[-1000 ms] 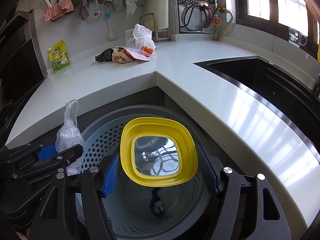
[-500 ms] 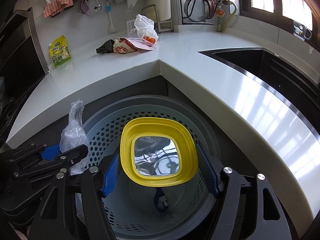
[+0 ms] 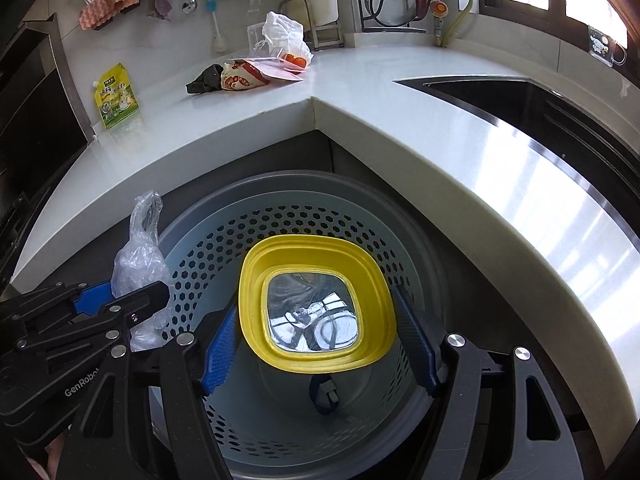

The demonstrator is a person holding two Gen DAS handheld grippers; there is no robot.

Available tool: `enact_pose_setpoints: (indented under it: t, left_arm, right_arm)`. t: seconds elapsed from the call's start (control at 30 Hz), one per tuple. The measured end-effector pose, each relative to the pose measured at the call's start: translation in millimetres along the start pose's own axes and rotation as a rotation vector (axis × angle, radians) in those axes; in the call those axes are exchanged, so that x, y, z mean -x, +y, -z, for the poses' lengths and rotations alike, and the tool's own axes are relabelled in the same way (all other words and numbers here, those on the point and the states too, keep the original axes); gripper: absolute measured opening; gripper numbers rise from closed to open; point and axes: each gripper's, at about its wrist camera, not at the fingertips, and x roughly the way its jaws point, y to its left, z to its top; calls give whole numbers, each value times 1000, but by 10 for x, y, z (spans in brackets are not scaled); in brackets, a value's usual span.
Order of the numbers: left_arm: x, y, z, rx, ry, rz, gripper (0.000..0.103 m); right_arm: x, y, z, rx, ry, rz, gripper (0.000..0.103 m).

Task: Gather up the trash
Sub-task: 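Carry the yellow container and plastic bag over the basket with both grippers, then open both grippers to drop the container and bag into the basket, then move both open grippers from the basket back over the counter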

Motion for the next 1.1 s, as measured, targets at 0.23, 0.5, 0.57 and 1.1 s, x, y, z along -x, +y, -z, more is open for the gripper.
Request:
enact_pose_setpoints:
  t: [0.23, 0.5, 0.57, 1.1]
  left_arm:
    - [3, 23, 7, 8, 2, -2, 33]
    - [30, 55, 12, 18, -7, -11, 49]
    - [29, 62, 8, 20, -6, -11, 50]
    - [73, 79, 3, 25, -16, -22, 61]
  right_arm:
    - [-35, -17, 8, 0, 17, 3, 69]
    - [-8, -18, -2, 3, -10, 19, 78]
    - [-13, -20, 2, 3, -7, 17, 78]
    - [22, -58, -4, -10, -21, 15, 78]
